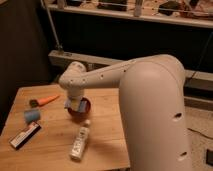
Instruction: Place the white sponge in the ceramic bowl
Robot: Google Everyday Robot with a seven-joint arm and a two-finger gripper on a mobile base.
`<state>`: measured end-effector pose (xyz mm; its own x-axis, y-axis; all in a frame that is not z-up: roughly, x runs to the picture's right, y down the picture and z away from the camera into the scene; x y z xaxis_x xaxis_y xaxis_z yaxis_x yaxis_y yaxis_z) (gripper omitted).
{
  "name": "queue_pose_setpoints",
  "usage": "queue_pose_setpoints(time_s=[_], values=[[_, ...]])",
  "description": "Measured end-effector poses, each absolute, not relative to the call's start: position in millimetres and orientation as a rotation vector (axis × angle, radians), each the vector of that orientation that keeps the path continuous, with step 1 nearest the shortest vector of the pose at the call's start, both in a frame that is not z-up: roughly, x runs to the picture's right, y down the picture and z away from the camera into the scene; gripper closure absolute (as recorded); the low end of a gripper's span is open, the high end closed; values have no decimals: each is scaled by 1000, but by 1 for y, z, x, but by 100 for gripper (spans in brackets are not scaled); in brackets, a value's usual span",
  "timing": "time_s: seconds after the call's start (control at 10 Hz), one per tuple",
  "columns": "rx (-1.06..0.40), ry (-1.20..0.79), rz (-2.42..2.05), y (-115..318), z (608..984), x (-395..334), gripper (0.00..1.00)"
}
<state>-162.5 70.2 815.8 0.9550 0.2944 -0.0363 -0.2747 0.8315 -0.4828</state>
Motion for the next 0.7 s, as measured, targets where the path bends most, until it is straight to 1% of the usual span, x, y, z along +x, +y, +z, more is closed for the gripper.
queue_pose_setpoints(time_s=[0.4, 0.5, 0.7], values=[[-528, -21, 286, 82, 825, -163, 28], [-531, -28, 280, 83, 826, -168, 21], [-535, -33, 273, 85, 827, -171, 20]])
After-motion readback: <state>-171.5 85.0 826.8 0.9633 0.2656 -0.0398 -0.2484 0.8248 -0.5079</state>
